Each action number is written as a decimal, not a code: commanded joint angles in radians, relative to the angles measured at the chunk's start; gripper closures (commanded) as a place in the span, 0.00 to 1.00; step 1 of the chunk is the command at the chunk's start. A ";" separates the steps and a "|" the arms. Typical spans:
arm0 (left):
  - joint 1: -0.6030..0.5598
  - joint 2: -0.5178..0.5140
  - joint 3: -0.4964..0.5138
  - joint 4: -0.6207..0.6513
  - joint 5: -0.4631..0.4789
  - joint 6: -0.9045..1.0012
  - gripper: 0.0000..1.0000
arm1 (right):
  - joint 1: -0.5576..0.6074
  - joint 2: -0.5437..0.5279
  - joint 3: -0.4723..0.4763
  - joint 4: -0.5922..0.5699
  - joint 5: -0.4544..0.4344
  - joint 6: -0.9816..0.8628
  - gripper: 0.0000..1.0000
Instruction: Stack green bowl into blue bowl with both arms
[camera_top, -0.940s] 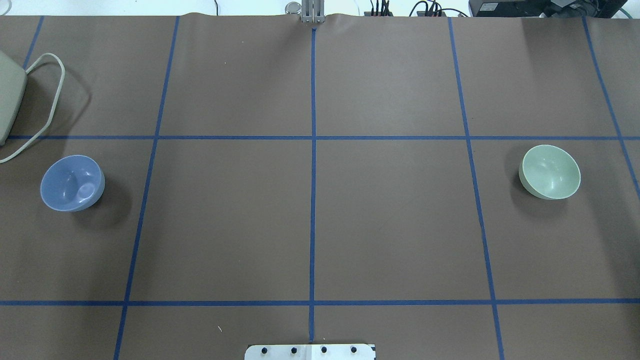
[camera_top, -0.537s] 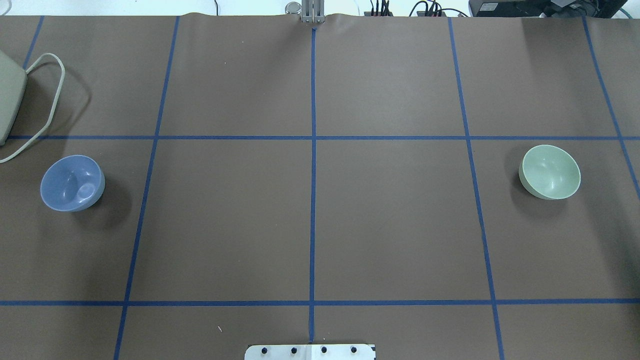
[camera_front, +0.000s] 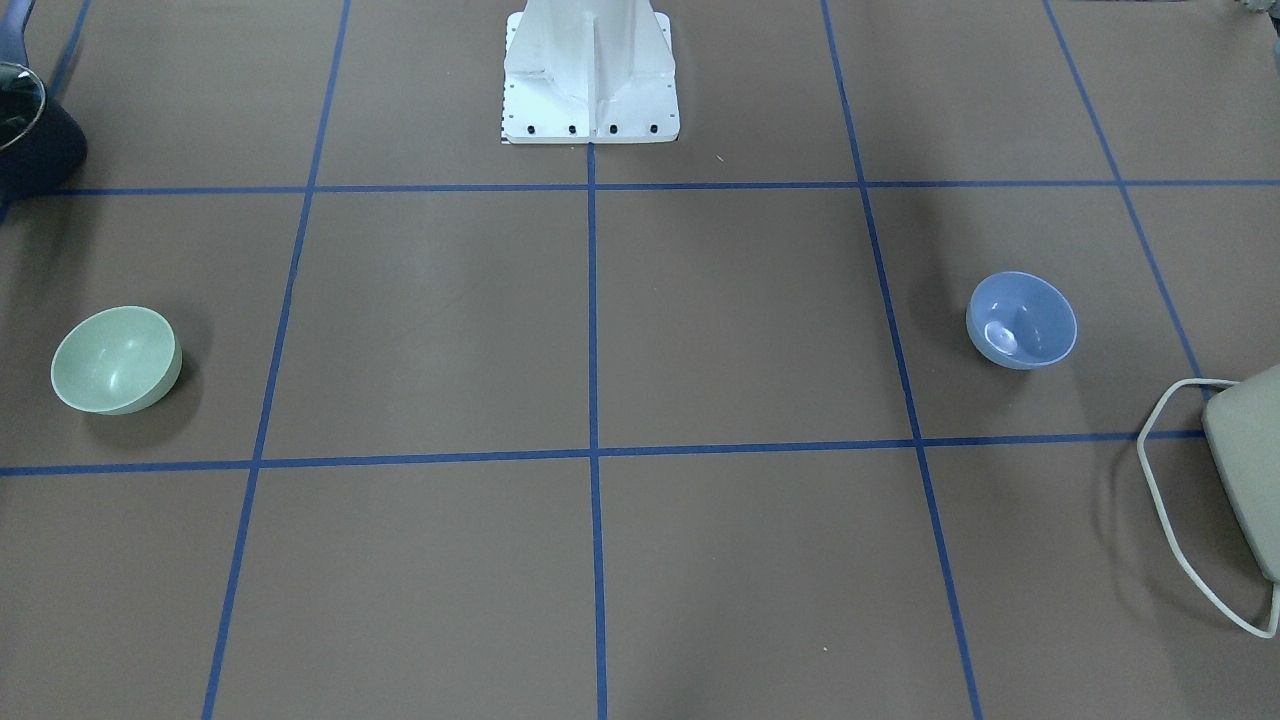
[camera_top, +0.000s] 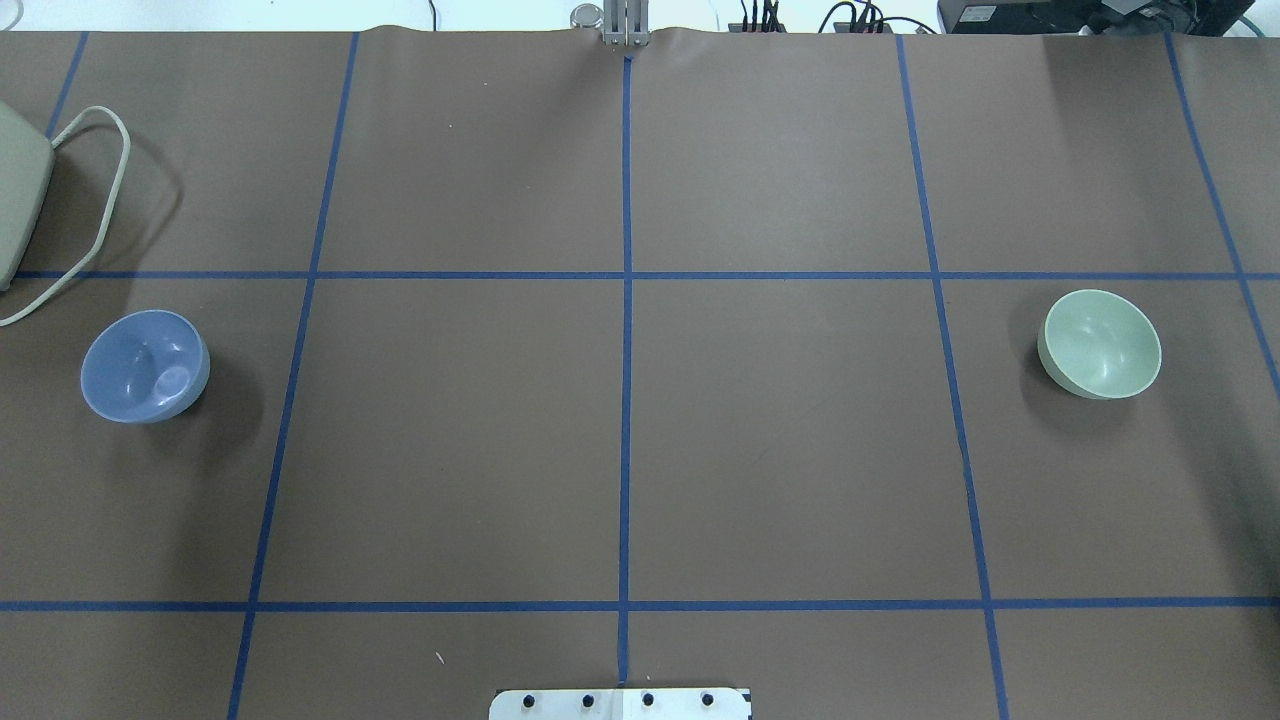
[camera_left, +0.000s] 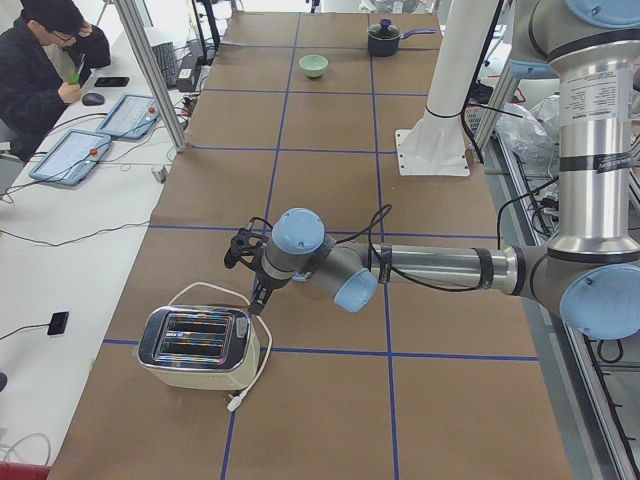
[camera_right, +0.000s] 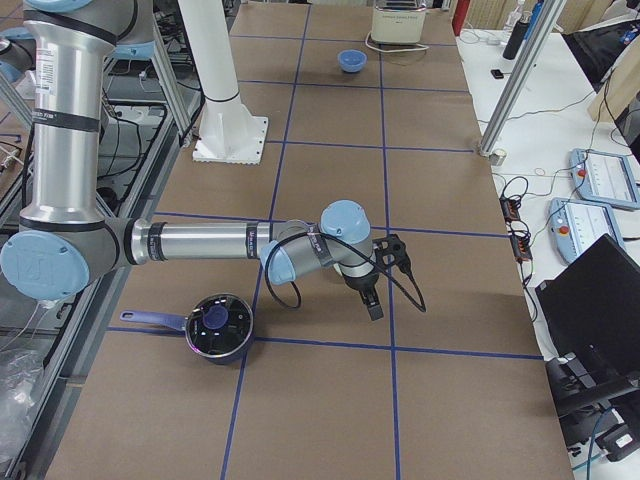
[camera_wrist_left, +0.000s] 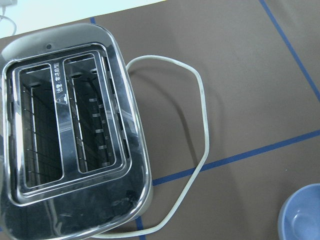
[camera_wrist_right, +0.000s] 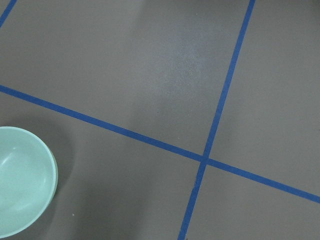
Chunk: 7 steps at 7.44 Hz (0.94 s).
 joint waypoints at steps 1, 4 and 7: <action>0.179 0.001 0.001 -0.012 0.061 -0.178 0.01 | -0.008 -0.007 -0.002 -0.001 0.001 0.008 0.00; 0.376 -0.005 0.018 -0.113 0.200 -0.399 0.03 | -0.008 -0.014 -0.008 -0.001 0.001 0.008 0.00; 0.444 -0.005 0.045 -0.118 0.251 -0.390 0.28 | -0.008 -0.017 -0.008 0.000 0.001 0.006 0.00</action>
